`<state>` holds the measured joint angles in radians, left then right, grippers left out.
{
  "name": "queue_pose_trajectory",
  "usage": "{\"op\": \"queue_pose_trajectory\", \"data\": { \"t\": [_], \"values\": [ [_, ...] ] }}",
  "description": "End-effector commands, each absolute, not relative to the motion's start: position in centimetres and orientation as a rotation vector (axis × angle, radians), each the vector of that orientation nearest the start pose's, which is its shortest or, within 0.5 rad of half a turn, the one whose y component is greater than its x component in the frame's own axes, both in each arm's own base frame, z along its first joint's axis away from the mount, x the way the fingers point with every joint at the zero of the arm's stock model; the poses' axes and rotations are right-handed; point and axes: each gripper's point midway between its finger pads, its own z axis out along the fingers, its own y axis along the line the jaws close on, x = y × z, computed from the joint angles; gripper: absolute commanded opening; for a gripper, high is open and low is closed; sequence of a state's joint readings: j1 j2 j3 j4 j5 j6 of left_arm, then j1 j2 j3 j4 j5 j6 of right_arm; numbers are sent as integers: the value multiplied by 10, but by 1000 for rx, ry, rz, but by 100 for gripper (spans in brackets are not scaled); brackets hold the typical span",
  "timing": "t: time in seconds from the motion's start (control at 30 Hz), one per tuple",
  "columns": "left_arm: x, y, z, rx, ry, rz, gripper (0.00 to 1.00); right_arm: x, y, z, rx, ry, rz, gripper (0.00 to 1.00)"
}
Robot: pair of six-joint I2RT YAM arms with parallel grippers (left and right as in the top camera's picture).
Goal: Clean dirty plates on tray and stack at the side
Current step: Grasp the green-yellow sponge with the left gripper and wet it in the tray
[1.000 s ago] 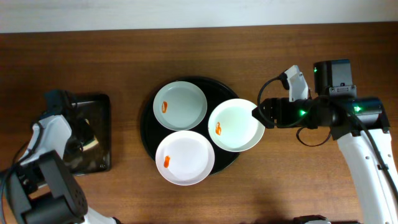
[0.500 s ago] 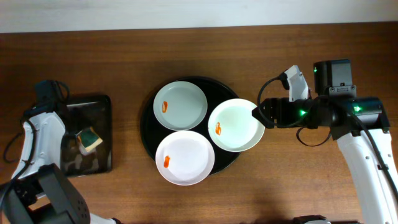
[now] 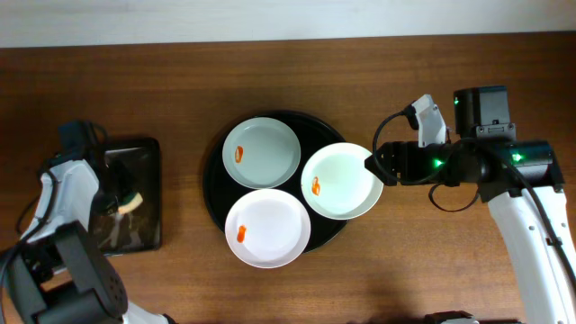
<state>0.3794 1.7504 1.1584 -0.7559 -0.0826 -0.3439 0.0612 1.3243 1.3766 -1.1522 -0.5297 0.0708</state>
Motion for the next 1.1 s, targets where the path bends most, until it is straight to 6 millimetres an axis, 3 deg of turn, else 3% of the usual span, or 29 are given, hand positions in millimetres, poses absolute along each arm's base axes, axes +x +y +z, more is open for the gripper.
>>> {"op": "queue_pose_trajectory", "data": {
  "t": [0.0,0.03,0.17,0.23,0.27,0.33,0.37,0.43,0.5,0.53,0.57,0.6,0.63,0.77,0.83,0.87,0.9,0.93,0.97,1.0,1.07],
  "values": [
    [328,148,66,-1037,2679,124,63,293,106,251,-176,2590,752,78],
    [323,148,60,-1045,2695,138,75,292,105,251,-175,2593,752,79],
    [303,141,20,-1064,2754,150,75,292,105,251,-175,2593,752,78],
    [291,136,-5,-1089,2795,153,63,292,105,251,-175,2593,752,78],
    [289,138,-14,-1092,2800,173,50,292,105,251,-175,2593,752,78],
    [291,141,-26,-1093,2801,188,6,292,105,251,-175,2593,752,78],
    [292,138,-29,-1091,2804,168,0,293,105,251,-175,2592,752,78],
    [297,132,-19,-1070,2809,104,0,293,105,251,-175,2592,752,78],
    [301,134,14,-1062,2784,104,0,293,105,251,-175,2592,752,78],
    [304,133,37,-1050,2751,87,18,293,105,251,-175,2592,752,78],
    [305,134,54,-1036,2709,89,73,293,105,251,-175,2592,752,78],
    [306,136,65,-1028,2675,104,82,293,105,251,-175,2592,752,78],
    [306,140,68,-1027,2658,135,82,292,105,251,-175,2593,752,78],
    [306,151,47,-1051,2660,221,81,292,105,251,-175,2593,752,79],
    [308,163,19,-1068,2682,306,70,292,105,251,-175,2593,752,79],
    [311,164,7,-1070,2692,307,56,292,105,251,-175,2593,752,79],
    [312,165,-3,-1072,2703,308,53,292,105,251,-175,2593,752,79],
    [312,164,-9,-1074,2715,308,41,292,105,251,-175,2593,752,79],
    [313,164,-13,-1075,2718,307,10,292,105,251,-175,2593,752,79],
    [313,164,-12,-1074,2716,301,0,292,105,251,-175,2593,752,79],
    [315,163,0,-1050,2708,292,0,293,105,251,-175,2592,752,79]
  ]
}}
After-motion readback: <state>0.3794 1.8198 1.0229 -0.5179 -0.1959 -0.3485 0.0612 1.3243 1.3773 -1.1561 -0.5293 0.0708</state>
